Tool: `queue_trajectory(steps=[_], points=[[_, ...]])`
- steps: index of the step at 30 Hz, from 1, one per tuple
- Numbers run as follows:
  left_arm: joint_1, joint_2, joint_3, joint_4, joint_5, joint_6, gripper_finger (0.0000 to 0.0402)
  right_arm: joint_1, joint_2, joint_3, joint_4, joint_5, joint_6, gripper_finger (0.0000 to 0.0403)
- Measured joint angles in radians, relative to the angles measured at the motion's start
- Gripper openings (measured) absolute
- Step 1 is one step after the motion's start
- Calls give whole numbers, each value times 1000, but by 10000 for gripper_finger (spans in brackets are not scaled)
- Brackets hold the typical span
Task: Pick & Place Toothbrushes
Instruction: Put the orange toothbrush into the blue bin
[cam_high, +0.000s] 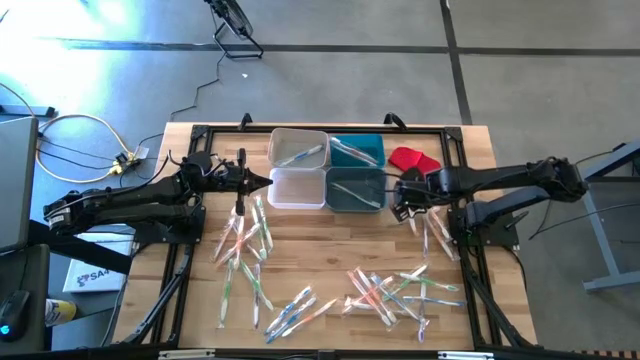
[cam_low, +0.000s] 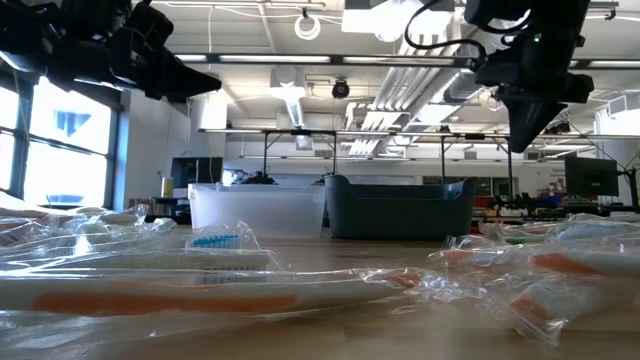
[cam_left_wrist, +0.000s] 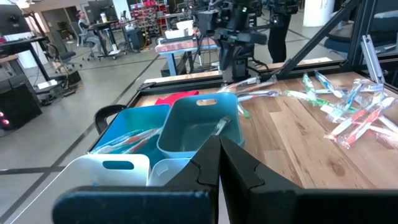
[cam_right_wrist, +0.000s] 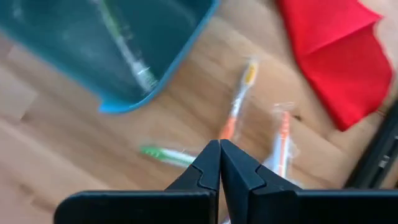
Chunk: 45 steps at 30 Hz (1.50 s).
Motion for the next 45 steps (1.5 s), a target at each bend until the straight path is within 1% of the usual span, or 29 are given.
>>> queue_trajectory(steps=[12, 21, 33, 37, 40, 42, 45], points=[[0, 0, 0, 0, 0, 0, 1, -87, 0, -3, -11, 8, -1, 3], [0, 0, 0, 0, 1, 0, 1, -155, 1, -78, -14, 5, 42, 3], [0, 0, 0, 0, 2, 0, 1, -221, 1, -84, -8, 8, -35, 6], [0, 0, 0, 0, 5, 0, 1, -221, 1, -84, -1, 8, -75, 34], [0, 0, 0, 0, 5, 0, 1, -221, 1, -84, 3, 14, -84, 72], [0, 0, 0, 0, 4, 0, 1, -221, 1, -88, 16, 41, -74, 100], [0, 0, 0, 0, 4, 0, 1, -221, 1, -106, 36, 48, -54, 130]])
